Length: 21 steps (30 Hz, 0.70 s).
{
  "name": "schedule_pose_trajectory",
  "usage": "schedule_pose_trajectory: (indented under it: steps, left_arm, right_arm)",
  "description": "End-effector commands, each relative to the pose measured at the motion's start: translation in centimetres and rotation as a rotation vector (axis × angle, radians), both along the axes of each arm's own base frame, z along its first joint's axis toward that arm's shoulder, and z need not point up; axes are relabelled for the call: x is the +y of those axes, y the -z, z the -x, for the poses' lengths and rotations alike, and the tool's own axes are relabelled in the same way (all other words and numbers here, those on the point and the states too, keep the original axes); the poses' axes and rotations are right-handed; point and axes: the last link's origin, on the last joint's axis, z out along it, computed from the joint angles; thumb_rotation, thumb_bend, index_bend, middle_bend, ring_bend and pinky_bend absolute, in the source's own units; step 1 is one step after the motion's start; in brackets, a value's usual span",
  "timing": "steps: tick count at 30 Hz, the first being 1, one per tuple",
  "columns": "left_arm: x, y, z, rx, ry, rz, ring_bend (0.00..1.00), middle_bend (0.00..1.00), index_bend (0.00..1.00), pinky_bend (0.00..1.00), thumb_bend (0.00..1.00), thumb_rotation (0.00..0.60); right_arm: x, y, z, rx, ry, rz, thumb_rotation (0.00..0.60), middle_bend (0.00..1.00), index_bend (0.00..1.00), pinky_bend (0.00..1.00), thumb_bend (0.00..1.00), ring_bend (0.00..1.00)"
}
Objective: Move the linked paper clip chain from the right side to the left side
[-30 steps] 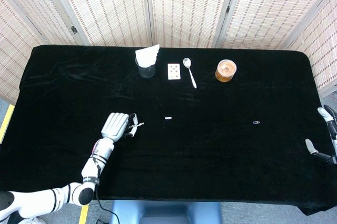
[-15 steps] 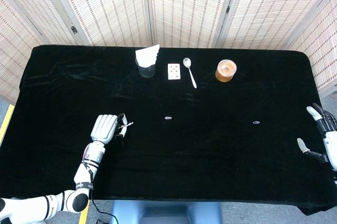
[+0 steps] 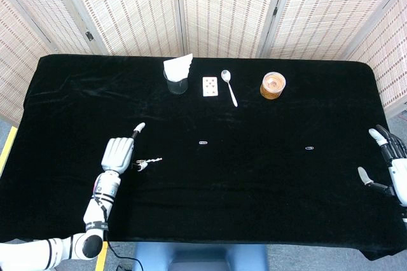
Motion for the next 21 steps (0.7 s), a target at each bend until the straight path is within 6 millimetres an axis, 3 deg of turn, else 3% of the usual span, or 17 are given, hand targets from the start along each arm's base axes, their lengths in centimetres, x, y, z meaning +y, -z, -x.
schedule_pose_trajectory:
  steps: [1,4,6,9,13,16,21]
  left_arm:
    - [-2.3,-3.6,1.1,0.016,0.055,0.005,0.43,0.39,0.0,0.56,0.13,0.6]
    - [-5.3,-7.5,3.2,0.088,0.088,-0.04,0.09,0.08,0.0,0.17,0.13,0.6]
    - [-8.0,-9.9,5.3,0.109,0.082,-0.116,0.01,0.01,0.0,0.04,0.13,0.6]
    - [-12.2,-12.3,8.9,0.109,0.059,-0.25,0.0,0.0,0.0,0.0,0.13,0.6]
    - [-16.1,-12.6,12.9,0.121,-0.005,-0.382,0.0,0.0,0.0,0.0,0.13,0.6]
    - [-16.9,-11.7,14.6,0.186,-0.055,-0.339,0.0,0.0,0.0,0.0,0.13,0.6]
    - [-16.8,-11.2,14.5,0.174,-0.043,-0.264,0.0,0.0,0.0,0.0,0.13,0.6]
  right_arm:
    - [0.1,-0.1,0.0,0.02,0.009,0.009,0.6,0.0,0.01,0.0,0.41,0.0]
    - [0.3,0.0,-0.1,0.04,0.014,0.013,0.6,0.0,0.01,0.0,0.41,0.0]
    - [0.4,0.1,-0.1,0.05,0.02,0.014,0.6,0.0,0.01,0.0,0.41,0.0]
    - [0.4,0.3,-0.2,0.069,0.03,0.016,0.6,0.0,0.01,0.0,0.41,0.0]
    - [0.2,0.9,-0.4,0.093,0.03,0.006,0.6,0.0,0.01,0.0,0.41,0.0]
    - [0.0,1.6,-0.8,0.112,0.021,-0.013,0.6,0.0,0.01,0.0,0.41,0.0]
    - [0.4,1.9,-1.3,0.126,0.007,-0.017,0.6,0.0,0.01,0.0,0.41,0.0]
